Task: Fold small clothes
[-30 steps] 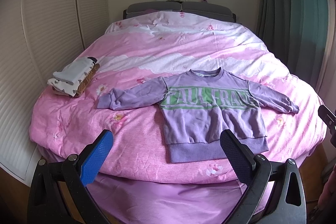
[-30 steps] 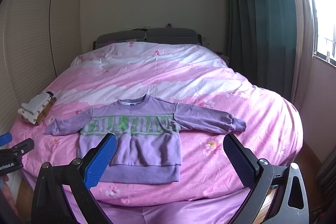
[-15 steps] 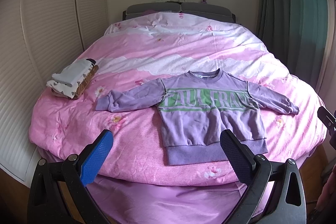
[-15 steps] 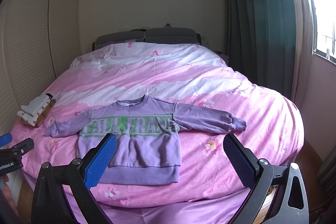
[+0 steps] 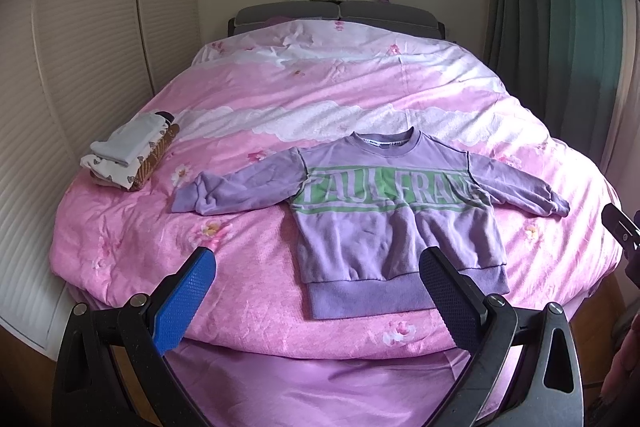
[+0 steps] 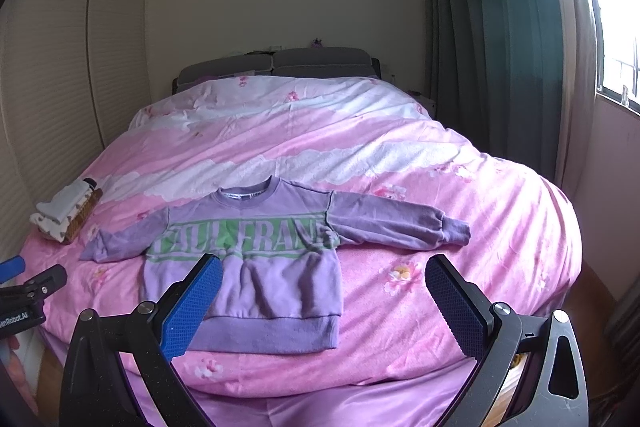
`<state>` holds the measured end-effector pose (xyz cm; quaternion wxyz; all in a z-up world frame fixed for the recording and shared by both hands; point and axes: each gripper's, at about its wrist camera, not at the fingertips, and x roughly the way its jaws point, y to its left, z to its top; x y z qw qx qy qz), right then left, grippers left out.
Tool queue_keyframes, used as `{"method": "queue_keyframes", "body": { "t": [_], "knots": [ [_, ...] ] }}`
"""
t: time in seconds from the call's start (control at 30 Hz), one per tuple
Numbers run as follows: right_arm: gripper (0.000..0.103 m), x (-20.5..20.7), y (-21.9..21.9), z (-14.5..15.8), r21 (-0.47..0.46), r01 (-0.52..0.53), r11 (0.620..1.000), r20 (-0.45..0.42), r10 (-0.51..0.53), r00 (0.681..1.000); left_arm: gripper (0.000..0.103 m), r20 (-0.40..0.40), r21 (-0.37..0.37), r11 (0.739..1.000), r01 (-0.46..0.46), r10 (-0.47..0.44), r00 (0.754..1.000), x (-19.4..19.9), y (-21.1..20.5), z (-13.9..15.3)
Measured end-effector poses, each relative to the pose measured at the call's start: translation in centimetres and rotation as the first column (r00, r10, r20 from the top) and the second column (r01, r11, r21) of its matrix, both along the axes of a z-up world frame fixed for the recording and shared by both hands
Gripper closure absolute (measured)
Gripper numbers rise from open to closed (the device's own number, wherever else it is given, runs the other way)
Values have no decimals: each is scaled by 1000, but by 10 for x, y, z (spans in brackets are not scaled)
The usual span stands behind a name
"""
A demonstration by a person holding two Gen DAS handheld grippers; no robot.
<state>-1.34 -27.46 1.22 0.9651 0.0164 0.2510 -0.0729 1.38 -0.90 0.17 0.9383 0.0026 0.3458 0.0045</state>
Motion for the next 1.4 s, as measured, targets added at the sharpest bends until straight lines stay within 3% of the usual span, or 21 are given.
{"method": "queue_keyframes", "body": {
  "t": [0.57,0.8,1.03,1.13,1.2,1.4],
  "knots": [
    [1,47,-41,-19,51,46,998,-33,-44,998,0,-18,-3,999,46,-46,999,53,-45,-21],
    [1,74,-95,-32,106,137,985,-26,-135,991,0,-4,1,995,102,-102,995,91,-98,-27],
    [2,101,-177,-58,205,247,947,-35,-246,969,0,21,-5,988,154,-154,988,132,-169,-40],
    [12,114,-210,-73,240,297,924,-59,-291,955,0,16,4,985,174,-174,985,149,-197,-50],
    [24,123,-232,-87,293,318,902,-92,-305,948,0,15,15,983,183,-183,983,159,-214,-56],
    [39,147,-275,-131,444,372,815,-175,-328,928,0,29,41,983,177,-178,984,182,-251,-73]
  ]
}}
